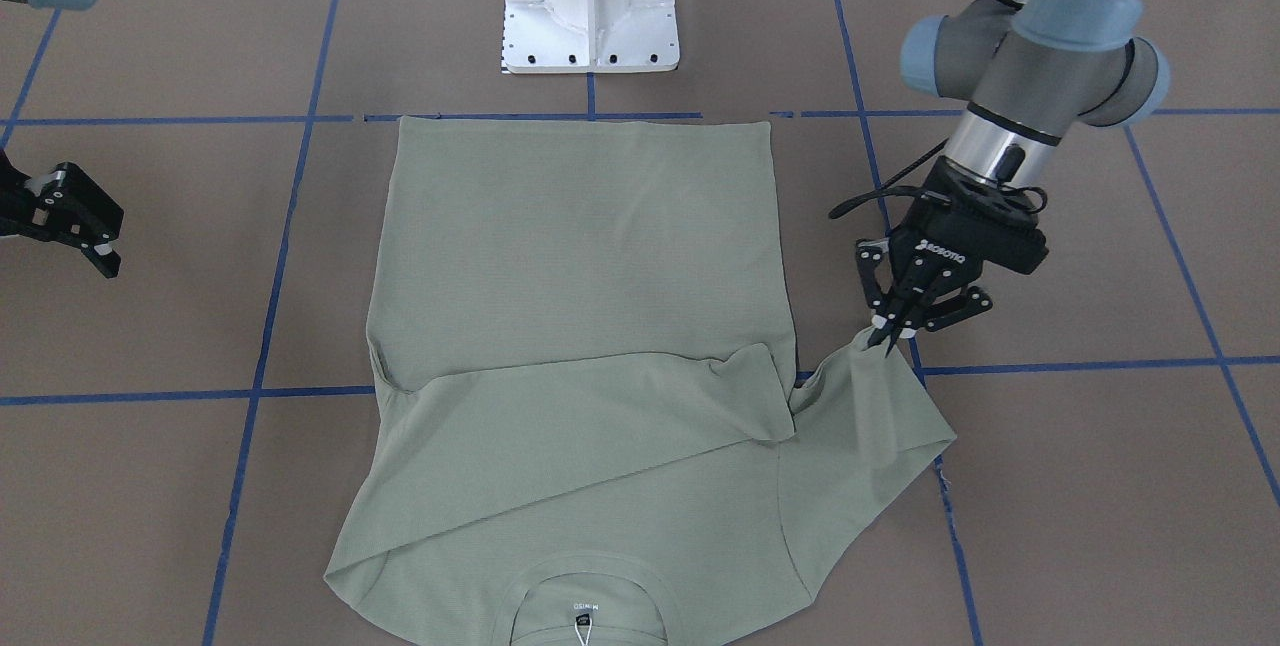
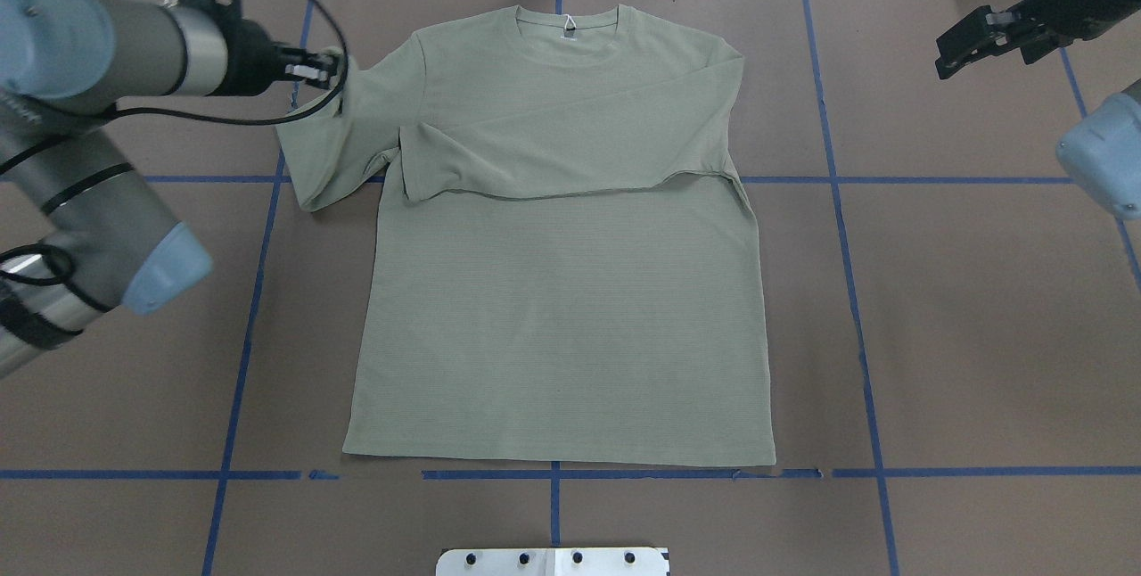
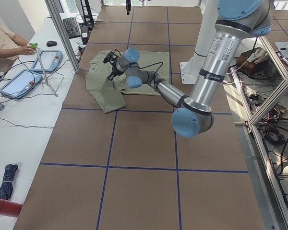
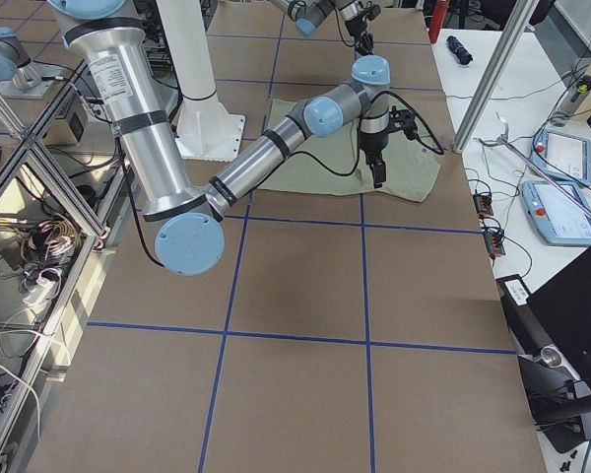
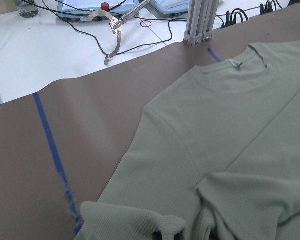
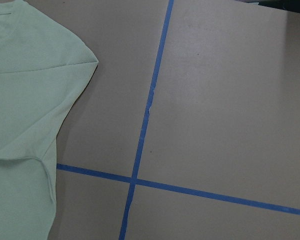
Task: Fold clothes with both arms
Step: 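Fold the held sleeve across the shirt body toward the right gripper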
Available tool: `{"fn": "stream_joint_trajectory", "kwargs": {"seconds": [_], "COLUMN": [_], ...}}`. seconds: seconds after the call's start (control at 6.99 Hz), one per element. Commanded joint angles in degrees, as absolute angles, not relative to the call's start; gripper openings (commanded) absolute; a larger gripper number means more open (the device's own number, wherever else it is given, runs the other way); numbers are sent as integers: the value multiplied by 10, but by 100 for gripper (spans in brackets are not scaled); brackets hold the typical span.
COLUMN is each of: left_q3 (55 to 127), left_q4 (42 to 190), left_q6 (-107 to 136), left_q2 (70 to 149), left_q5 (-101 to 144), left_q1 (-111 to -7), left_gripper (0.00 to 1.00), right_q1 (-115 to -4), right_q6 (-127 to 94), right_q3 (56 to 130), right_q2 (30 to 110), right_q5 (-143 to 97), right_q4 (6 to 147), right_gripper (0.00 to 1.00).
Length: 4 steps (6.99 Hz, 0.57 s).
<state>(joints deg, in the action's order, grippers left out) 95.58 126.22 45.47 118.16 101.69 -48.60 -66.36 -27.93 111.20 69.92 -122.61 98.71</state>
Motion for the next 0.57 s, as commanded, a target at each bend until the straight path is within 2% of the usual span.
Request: {"fn": "stream_joint_trajectory", "kwargs": {"seconds": [0.0, 0.14, 0.43], "left_q3": [895, 823, 749], "left_q4": [1165, 1169, 1257], "left_q6": [559, 587, 540], "left_q2": [1352, 1430, 1479], "left_q5": [974, 956, 909], "left_q1": [-444, -422, -348], "left_gripper": [0, 0, 0], "right_q1": [-664, -664, -664], "right_q6": [-280, -280, -280], "right_q3": [1111, 1111, 1111], "right_q2": [700, 700, 703], "right_q5": [-1226, -1226, -1226], "right_q4": [987, 987, 987], "right_gripper": [100, 100, 100]}}
